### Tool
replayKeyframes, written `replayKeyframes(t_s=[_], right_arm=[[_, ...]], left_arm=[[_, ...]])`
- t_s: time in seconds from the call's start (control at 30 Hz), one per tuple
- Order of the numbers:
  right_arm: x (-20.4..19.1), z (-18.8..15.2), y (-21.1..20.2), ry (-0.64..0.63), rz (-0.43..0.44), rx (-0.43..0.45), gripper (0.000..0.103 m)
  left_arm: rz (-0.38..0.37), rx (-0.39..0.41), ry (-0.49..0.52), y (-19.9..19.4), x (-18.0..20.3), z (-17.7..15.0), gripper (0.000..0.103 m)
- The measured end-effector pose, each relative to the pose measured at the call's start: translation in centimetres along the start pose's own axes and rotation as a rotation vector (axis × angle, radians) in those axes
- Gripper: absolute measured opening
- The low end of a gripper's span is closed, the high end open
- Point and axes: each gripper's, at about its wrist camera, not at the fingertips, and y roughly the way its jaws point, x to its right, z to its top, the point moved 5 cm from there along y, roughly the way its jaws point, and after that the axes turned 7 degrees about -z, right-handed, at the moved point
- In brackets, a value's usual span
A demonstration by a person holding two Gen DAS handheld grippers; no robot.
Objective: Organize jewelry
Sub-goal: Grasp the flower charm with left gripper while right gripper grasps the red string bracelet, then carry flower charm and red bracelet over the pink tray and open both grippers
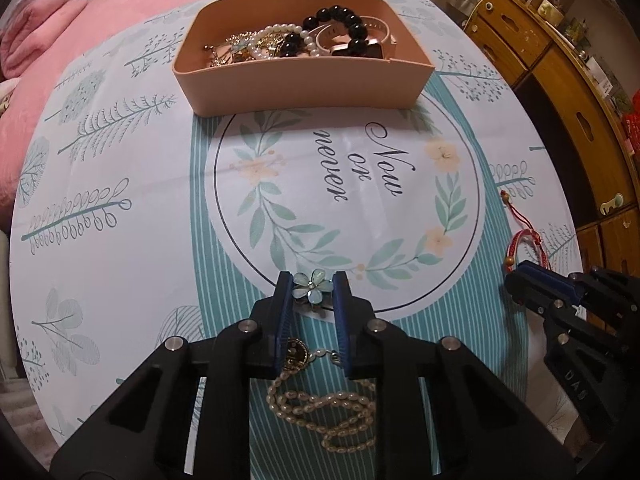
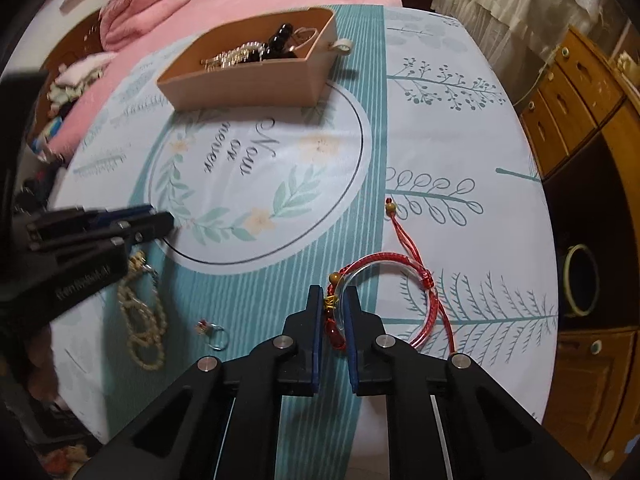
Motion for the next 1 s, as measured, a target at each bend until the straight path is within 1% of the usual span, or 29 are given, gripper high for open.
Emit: replayKeyframes(t_s=[0.2,0.4,0.5,0.7,0.8,0.93,1.0], right_arm=[[0.4,1.1,-2.4,0.036,0.03,0.037,0.01],[0.5,3.0,-5.1,0.084,0.091,0.081,0.01],[0.2,4.1,-6.4,0.091,0.116,0.105,0.01],[-1.3,7.0,-8.8,0.102,0.195,0.147,0.01],[-2.1,8.6,-9.7,0.105,0.221,0.165,0.01],[-3.0,11.4,-10.5,0.116,0.267,0.189,0.01],[-3.3,12.6,-10.7,0.123,0.274,0.198,0.01]], left_arm=[[-0.003,0.04,0.008,-2.1,0.1,0.5,0.017],[-0.008,0.074,-0.015,-4.3,-0.7,1.7,0.017],[-0.013,0.087,-0.042,-5.5,-1.6,2.4,0.017],[-0.019,0.123,-0.085,-7.4,-2.9,4.8,0.017],[-0.024,0.137,-0.098,-8.1,-3.3,6.2,0.017],[-0.024,0.162,-0.096,-8.8,-3.5,8.3,0.017],[-0.024,0.169,-0.089,-9.0,-3.5,9.2,0.017]])
